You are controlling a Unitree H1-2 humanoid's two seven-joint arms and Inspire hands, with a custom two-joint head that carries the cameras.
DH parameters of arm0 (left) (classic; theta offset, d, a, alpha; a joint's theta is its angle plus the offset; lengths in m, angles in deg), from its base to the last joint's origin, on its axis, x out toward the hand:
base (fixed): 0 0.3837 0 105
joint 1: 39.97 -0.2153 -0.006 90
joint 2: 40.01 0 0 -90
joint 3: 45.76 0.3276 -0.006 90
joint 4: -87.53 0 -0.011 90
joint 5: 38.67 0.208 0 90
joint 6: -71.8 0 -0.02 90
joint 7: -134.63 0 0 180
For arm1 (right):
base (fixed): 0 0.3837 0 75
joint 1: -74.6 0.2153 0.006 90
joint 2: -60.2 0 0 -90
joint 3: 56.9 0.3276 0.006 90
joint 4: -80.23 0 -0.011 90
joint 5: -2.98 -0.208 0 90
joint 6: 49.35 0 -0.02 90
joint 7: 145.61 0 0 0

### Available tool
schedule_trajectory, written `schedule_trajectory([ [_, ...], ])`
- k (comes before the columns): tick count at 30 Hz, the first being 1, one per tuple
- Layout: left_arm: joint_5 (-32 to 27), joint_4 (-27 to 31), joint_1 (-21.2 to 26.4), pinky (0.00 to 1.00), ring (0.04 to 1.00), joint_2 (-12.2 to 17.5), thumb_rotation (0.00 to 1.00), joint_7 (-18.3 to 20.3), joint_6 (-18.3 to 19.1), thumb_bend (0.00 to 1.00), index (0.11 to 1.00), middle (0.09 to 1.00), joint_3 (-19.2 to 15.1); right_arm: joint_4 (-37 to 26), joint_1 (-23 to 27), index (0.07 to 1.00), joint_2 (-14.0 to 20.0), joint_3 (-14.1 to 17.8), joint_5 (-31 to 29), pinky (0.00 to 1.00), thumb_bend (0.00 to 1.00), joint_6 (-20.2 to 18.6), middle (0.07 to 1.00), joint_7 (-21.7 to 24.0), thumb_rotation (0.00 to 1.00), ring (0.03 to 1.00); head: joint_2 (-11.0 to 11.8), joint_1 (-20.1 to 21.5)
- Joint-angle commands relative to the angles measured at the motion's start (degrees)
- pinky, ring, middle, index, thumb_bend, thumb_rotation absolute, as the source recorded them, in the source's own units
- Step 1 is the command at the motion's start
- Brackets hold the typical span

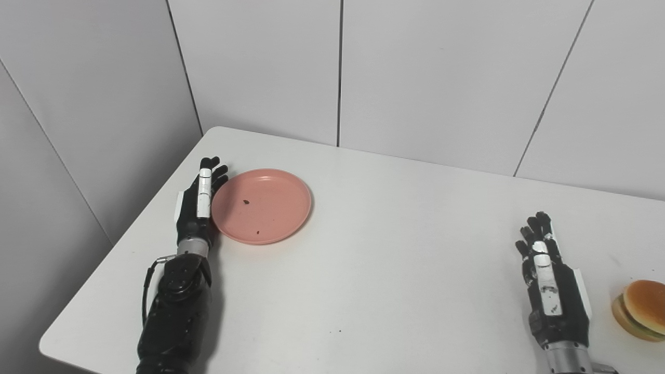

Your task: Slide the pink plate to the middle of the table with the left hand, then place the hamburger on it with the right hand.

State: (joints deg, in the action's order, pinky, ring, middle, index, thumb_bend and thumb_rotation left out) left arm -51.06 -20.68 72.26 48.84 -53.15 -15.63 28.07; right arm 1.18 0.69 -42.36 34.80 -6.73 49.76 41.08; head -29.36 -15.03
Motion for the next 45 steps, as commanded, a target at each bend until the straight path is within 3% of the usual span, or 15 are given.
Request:
schedule_trajectory([
  [1,-1.01,1.12,0.64,0.88,0.863,-1.23,1.0,2.51,2.03,0.76,0.834,0.847,1.5,1.18,-2.81,1.0,-0.08,0.06,-0.25,1.0,0.53,0.22,1.0,0.49,0.83,1.0,-0.16,0.36],
  [8,-6.33,2.72,0.8,0.86,0.857,-5.18,1.0,5.12,2.66,0.8,0.825,0.839,1.46,0.5,-3.39,1.0,-0.44,-0.02,2.57,1.0,0.54,0.83,1.0,-1.46,0.85,0.997,-0.5,1.98],
  [15,-5.82,5.1,-0.09,0.85,0.85,-7.57,1.0,6.14,4.28,0.78,0.81,0.829,3.94,-0.87,-3.76,1.0,-0.76,-0.46,3.91,1.0,0.57,-0.95,1.0,-2.13,0.86,1.0,-1.01,3.97],
  [20,-4.83,7.51,-1.11,0.86,0.851,-9.28,1.0,6.07,5.83,0.75,0.807,0.829,5.66,-1.51,-3.82,1.0,-1.07,-0.91,4.86,1.0,0.52,-1.31,1.0,-2.67,0.85,0.999,-1.16,4.98],
  [25,-3.76,6.5,-1.52,0.89,0.856,-9.81,1.0,8.32,5.32,0.78,0.812,0.832,8.16,-3.13,-4.17,1.0,-1.82,-0.92,4.3,1.0,0.56,-4.3,1.0,-3.14,0.83,1.0,-1.25,6.08],
  [36,-0.65,7.73,-3.74,0.88,0.839,-12.66,1.0,9.31,4.19,0.75,0.804,0.823,11.46,-2.83,-3.94,1.0,-3.32,-1.23,5.41,1.0,0.54,-2.9,1.0,-4.24,0.79,0.994,-1.5,10.28],
  [40,0.69,8.48,-4.6,0.89,0.841,-13.23,1.0,9.64,4.61,0.74,0.804,0.822,13.03,-2.43,-4.05,0.997,-3.59,-1.83,7.45,1.0,0.5,-1.25,0.991,-5.08,0.84,0.979,-1.48,12.16],
  [43,-0.31,10.3,-5.7,0.91,0.869,-14.1,1.0,10.45,6.06,0.72,0.84,0.852,13.78,-2.23,-4.05,0.984,-4.23,-1.8,6.92,1.0,0.52,-0.6,0.984,-5.14,0.81,0.973,-1.45,12.78],
  [45,0.48,10.45,-6.74,0.9,0.866,-15.21,1.0,10.47,4.34,0.7,0.845,0.854,14.56,-2.16,-3.87,0.988,-4.35,-2.07,7.37,1.0,0.54,-0.78,0.991,-5.16,0.81,0.983,-1.36,13.84],
])
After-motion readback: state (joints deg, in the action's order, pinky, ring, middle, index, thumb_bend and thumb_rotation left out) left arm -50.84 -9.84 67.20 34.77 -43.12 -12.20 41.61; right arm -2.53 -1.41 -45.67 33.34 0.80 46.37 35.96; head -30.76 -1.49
